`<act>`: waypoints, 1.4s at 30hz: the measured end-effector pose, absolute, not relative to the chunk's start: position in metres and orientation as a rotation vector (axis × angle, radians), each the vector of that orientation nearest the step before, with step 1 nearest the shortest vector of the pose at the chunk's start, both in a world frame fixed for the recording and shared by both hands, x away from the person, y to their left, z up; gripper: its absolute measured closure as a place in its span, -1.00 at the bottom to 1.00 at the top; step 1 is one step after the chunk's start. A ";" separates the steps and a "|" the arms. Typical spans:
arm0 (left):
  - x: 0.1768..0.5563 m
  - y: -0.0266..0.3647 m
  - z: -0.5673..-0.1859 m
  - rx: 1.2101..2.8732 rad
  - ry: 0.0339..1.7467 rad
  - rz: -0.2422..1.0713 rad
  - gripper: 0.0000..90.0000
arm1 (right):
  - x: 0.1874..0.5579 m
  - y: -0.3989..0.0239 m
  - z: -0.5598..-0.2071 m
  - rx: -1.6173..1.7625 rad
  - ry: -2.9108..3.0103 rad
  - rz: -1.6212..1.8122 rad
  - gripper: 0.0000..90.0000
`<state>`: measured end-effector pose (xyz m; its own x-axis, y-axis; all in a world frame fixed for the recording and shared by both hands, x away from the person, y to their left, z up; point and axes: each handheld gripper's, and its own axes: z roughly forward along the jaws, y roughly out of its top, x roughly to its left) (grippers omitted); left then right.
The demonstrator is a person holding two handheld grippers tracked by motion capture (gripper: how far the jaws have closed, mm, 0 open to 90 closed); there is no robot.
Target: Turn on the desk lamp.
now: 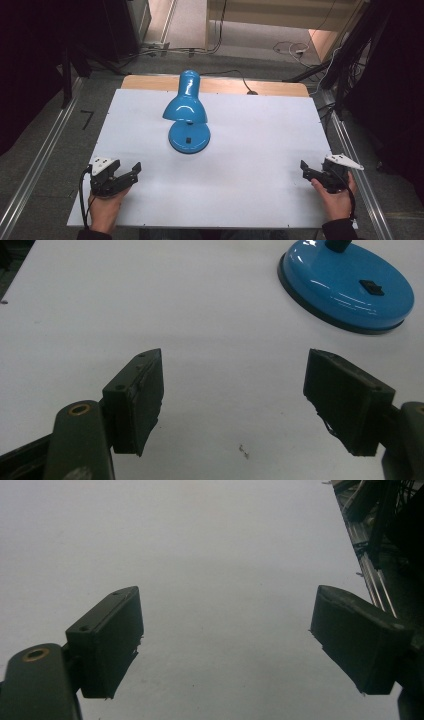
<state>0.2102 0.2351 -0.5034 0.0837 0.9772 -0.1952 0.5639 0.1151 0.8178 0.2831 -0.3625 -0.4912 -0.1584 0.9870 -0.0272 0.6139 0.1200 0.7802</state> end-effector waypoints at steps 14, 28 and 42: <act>0.228 0.219 -0.493 1.541 1.542 0.661 -0.46 | 0.281 -0.366 -0.489 1.564 1.839 0.883 -0.73; 0.238 0.207 -0.488 1.542 1.514 0.660 -0.46 | 0.280 -0.367 -0.488 1.581 1.828 0.887 -0.73; 0.249 0.197 -0.487 1.559 1.498 0.661 -0.45 | 0.281 -0.368 -0.489 1.582 1.828 0.913 -0.74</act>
